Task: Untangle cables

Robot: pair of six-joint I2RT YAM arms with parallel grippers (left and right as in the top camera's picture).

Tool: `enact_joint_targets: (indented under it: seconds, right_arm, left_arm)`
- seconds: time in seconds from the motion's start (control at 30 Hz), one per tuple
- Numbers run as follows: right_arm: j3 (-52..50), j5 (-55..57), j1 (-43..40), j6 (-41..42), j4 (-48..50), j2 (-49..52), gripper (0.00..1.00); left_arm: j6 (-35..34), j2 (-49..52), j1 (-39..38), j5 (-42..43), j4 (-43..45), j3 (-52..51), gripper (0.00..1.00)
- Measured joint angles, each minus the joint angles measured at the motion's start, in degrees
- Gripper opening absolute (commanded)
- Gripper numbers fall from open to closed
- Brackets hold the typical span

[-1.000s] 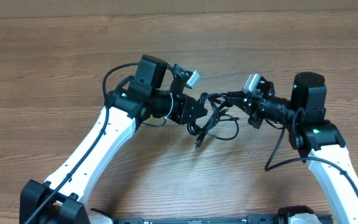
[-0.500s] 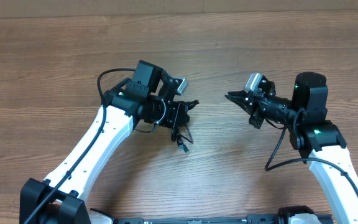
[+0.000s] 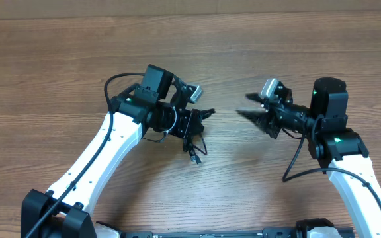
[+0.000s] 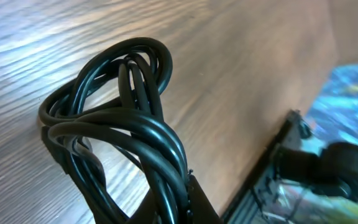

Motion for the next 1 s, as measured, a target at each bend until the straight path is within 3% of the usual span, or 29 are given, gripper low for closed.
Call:
enact_joint_targets:
  seconds: [0.1, 0.57, 0.73, 1.0]
  right_arm:
    - [0.0, 0.1, 0.0, 0.0, -2.0, 0.0, 0.93]
    - [0.0, 2.5, -0.2, -0.1, -4.7, 0.0, 1.00]
    - [0.0, 2.4, -0.2, -0.1, -4.7, 0.0, 1.00]
    - [0.0, 0.1, -0.2, -0.2, -4.6, 0.0, 0.99]
  left_arm:
    - [3.7, 0.0, 0.0, 4.9, 0.0, 0.0, 0.04]
    - [23.6, 0.0, 0.0, 21.7, -2.6, 0.0, 0.04]
    - [27.1, 0.0, 0.0, 26.2, -1.4, 0.0, 0.08]
    - [28.7, 0.0, 0.0, 34.1, 4.1, 0.0, 0.05]
